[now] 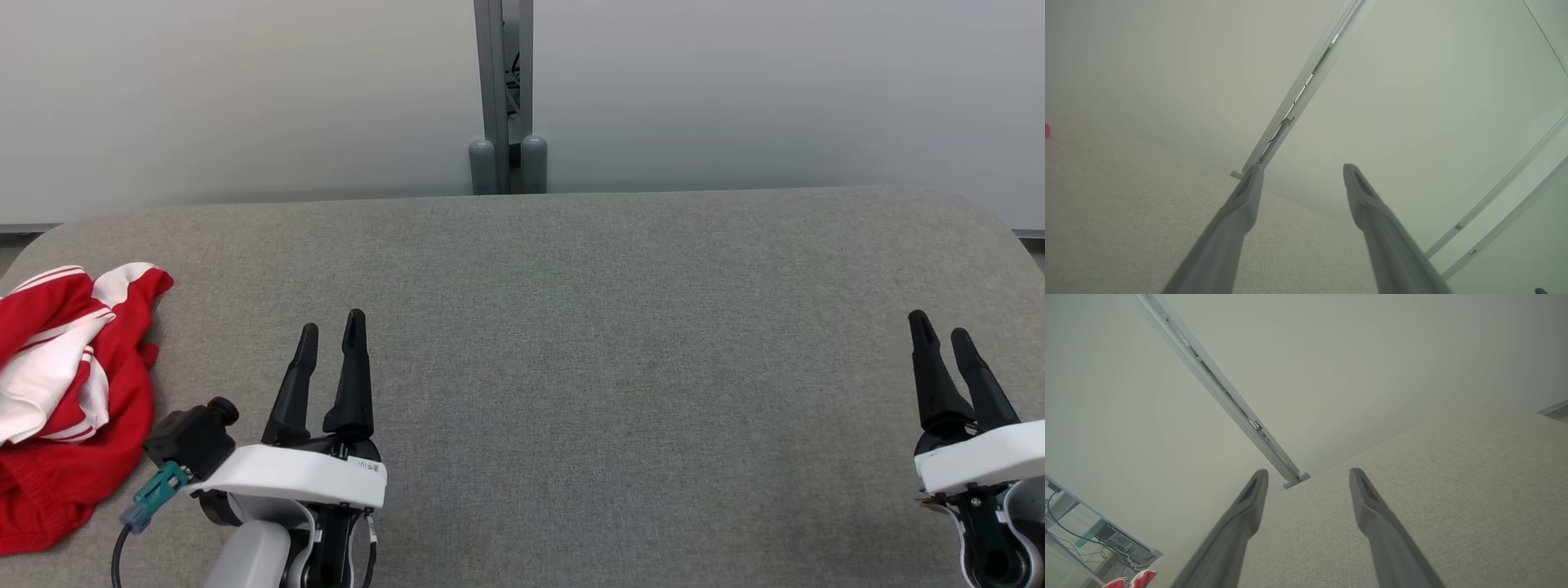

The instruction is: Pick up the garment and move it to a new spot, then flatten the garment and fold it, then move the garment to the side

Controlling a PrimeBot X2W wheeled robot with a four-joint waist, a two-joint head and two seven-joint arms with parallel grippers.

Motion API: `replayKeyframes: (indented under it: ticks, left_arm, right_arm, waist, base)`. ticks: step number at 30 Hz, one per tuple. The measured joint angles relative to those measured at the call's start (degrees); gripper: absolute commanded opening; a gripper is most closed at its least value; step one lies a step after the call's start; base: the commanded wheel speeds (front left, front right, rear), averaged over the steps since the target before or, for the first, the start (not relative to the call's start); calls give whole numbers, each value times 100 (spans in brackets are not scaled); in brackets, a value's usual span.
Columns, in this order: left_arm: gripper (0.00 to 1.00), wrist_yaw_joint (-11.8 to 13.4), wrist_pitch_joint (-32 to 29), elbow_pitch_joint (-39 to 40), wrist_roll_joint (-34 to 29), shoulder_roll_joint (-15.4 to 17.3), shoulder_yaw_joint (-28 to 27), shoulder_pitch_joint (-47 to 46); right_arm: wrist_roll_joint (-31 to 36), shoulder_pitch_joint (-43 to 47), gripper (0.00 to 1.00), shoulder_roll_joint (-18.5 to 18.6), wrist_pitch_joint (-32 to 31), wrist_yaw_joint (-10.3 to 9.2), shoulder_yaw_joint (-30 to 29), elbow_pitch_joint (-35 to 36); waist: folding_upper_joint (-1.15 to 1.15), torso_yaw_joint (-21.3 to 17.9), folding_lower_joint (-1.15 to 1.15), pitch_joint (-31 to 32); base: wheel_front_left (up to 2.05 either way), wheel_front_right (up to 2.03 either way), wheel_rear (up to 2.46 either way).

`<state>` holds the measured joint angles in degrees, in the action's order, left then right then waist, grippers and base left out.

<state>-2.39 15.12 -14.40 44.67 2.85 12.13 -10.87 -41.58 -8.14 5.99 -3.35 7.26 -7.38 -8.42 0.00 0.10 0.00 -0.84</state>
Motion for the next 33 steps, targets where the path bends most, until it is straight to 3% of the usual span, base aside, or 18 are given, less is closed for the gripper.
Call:
replayKeyframes:
  ticks: [13,33]
  left_arm:
    - [100,283,-170,-197,-996,107,74,-26]
    - [100,583,-515,-112,-1841,182,-43,9]
  right_arm:
    - [1361,50,100,-36,439,1,393,-30]
    - [2428,156,100,-179,804,7,798,-146]
  waist:
    - [0,11,0,-15]
    - [0,-3,0,9]
  base:
    - [0,0,0]
    - [0,0,0]
